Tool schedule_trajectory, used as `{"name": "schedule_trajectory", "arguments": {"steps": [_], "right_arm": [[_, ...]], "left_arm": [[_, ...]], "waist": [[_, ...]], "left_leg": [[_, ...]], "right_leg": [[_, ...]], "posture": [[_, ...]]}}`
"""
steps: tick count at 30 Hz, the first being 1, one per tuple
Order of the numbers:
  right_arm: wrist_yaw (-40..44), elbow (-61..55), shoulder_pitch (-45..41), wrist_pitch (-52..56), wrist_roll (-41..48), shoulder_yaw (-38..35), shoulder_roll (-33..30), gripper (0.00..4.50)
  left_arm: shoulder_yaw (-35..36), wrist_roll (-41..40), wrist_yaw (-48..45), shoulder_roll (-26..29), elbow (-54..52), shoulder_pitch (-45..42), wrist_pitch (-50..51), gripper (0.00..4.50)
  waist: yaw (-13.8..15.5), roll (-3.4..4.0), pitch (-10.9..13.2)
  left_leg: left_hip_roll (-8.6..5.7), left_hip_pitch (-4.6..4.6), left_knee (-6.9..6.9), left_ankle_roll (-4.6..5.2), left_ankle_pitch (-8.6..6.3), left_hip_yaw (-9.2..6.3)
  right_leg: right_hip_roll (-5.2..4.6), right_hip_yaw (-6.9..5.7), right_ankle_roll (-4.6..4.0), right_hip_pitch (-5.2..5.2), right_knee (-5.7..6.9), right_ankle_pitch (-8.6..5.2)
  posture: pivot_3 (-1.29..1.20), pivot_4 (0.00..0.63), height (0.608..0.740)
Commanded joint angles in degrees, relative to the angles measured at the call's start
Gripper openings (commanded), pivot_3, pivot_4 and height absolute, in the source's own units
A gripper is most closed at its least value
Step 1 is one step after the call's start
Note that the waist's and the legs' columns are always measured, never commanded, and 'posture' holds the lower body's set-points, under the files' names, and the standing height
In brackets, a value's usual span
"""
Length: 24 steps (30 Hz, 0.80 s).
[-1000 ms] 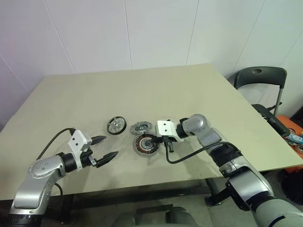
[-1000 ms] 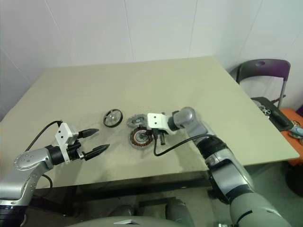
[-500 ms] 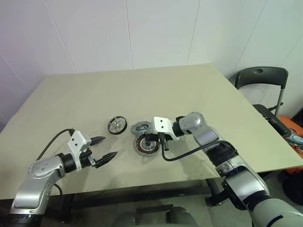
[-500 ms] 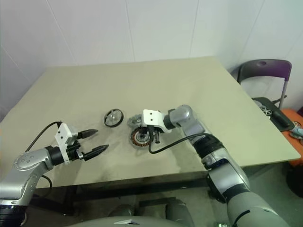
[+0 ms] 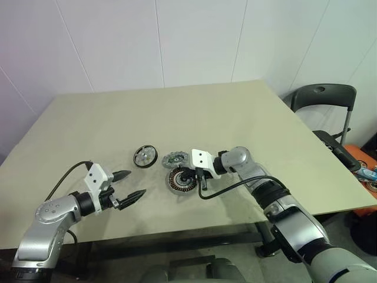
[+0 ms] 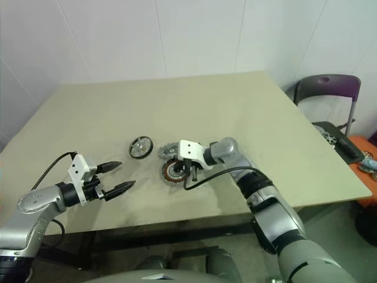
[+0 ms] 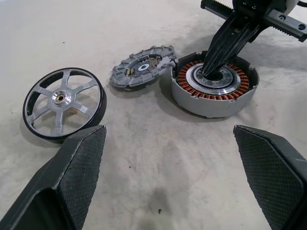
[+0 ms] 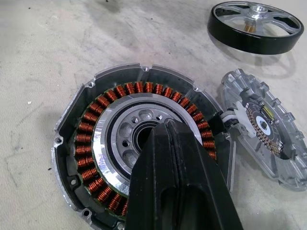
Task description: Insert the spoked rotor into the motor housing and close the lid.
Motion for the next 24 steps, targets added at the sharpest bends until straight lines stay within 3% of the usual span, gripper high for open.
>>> {"name": "schedule_trajectory", "arguments": {"steps": [1,10,16,19,24], "right_arm": [[-0.2,0.3,-0.9,2.4,1.3,-1.4,1.6,0.02],[0.9,-3.0,-5.5,8.2,6.9,-6.9,1.8,0.02],[4.8,-6.4,-6.1,9.5,7.9,-7.6,-1.4,0.02],[8.6,-10.2,-5.2,11.2,9.0,-7.5,-4.5,0.57],[11.6,-14.5,-3.9,11.3,10.0,-7.7,-8.2,2.16]], "left_arm": [[0.7,-0.3,0.2,0.6,-1.2,-0.3,-0.7,4.50],[0.7,-0.5,0.4,0.6,-1.1,-0.6,-0.6,4.50],[3.1,-2.6,3.0,-1.7,-0.6,-0.8,0.0,4.50],[5.3,-6.3,6.9,-4.5,-1.1,-0.7,4.2,4.50],[8.5,-12.3,18.8,-9.3,-1.6,-3.2,17.1,4.50]], "waist": [[0.0,0.00,0.0],[0.2,0.06,0.0],[0.2,0.06,0.0],[0.3,0.07,0.1],[0.3,0.05,0.1]], "left_leg": [[0.00,0.00,0.02,0.00,0.00,-0.01],[0.01,-0.11,-0.02,-0.01,0.01,-0.04],[-0.03,-0.18,-0.10,-0.02,0.00,-0.04],[-0.03,-0.22,-0.10,-0.01,0.00,-0.05],[-0.02,-0.21,-0.09,-0.01,0.00,-0.10]], "right_leg": [[0.01,0.00,-0.01,0.00,0.01,0.01],[0.03,0.02,-0.19,-0.25,0.20,0.14],[-0.06,0.01,-0.14,-0.22,-0.02,0.13],[-0.08,0.01,-0.14,-0.22,-0.07,0.13],[-0.06,-0.02,0.13,-0.20,-0.07,0.06]], "posture": [[0.00,0.000,0.740],[0.00,0.000,0.740],[0.00,0.000,0.740],[0.00,0.000,0.740],[0.00,0.000,0.740]]}}
